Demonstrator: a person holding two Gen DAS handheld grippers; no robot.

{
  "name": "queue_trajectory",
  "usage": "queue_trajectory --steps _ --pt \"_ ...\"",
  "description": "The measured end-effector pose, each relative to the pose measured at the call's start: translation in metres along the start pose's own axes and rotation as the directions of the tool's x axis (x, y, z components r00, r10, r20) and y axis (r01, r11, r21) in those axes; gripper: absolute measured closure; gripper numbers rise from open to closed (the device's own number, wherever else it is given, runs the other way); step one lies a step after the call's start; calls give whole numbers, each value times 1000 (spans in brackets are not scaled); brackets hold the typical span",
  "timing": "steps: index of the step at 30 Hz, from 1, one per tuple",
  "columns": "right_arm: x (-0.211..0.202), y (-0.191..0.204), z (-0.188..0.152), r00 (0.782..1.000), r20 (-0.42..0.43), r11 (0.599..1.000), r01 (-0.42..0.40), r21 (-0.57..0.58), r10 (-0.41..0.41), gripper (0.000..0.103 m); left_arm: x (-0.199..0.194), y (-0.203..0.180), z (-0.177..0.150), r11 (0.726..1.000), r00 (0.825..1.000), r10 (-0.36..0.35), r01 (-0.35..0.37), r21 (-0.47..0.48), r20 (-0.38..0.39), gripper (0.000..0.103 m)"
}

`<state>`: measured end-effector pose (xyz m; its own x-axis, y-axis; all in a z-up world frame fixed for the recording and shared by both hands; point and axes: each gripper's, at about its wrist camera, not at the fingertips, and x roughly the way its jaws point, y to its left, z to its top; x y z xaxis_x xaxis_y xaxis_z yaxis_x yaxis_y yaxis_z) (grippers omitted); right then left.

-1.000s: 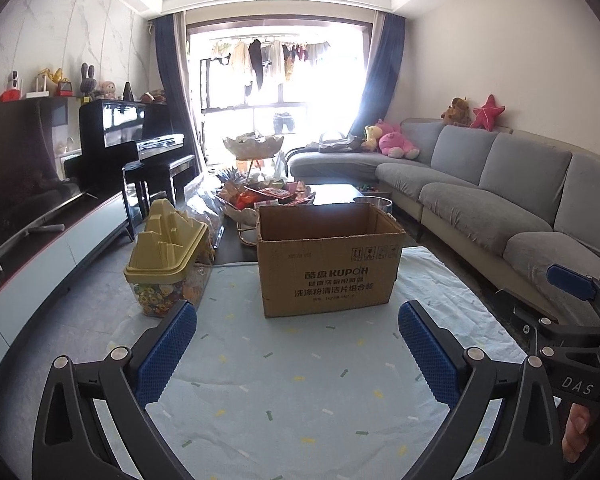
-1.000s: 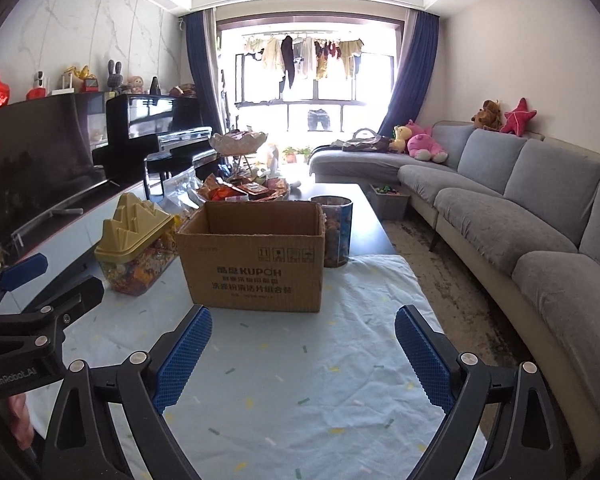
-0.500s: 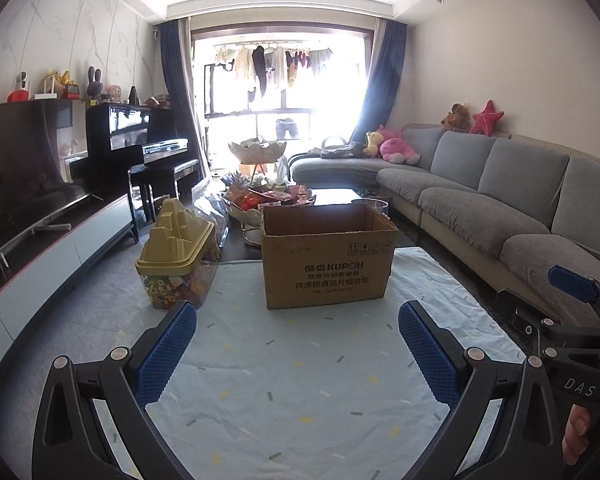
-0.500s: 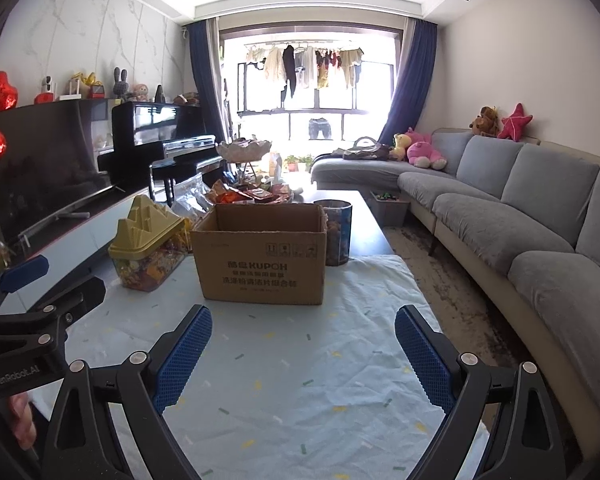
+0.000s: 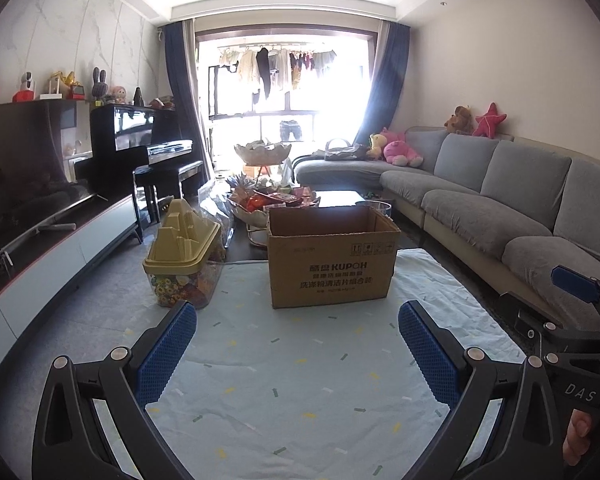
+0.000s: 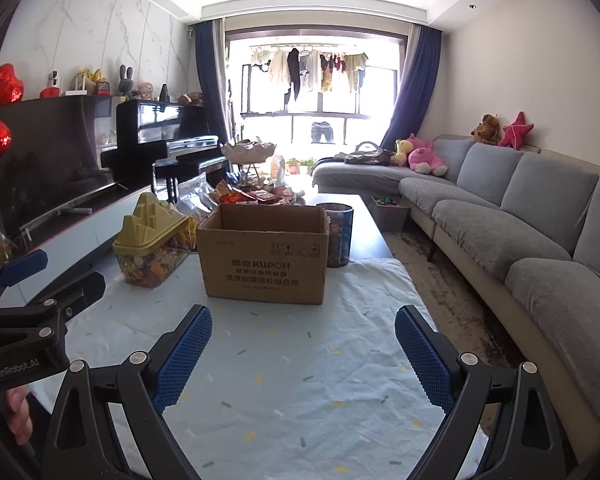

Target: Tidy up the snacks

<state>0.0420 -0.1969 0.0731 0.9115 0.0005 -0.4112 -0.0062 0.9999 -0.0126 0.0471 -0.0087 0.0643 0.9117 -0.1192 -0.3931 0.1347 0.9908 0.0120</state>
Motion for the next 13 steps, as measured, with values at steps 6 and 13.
queue_trajectory --steps 6,13 --pt "0 1 0 1000 -4 1000 0 2 0 9 1 -1 -1 1000 1000 -2 2 -1 -4 0" --pt "3 1 -3 1000 -16 1000 -2 4 2 9 3 0 -3 1000 1000 -4 4 -5 -15 0"
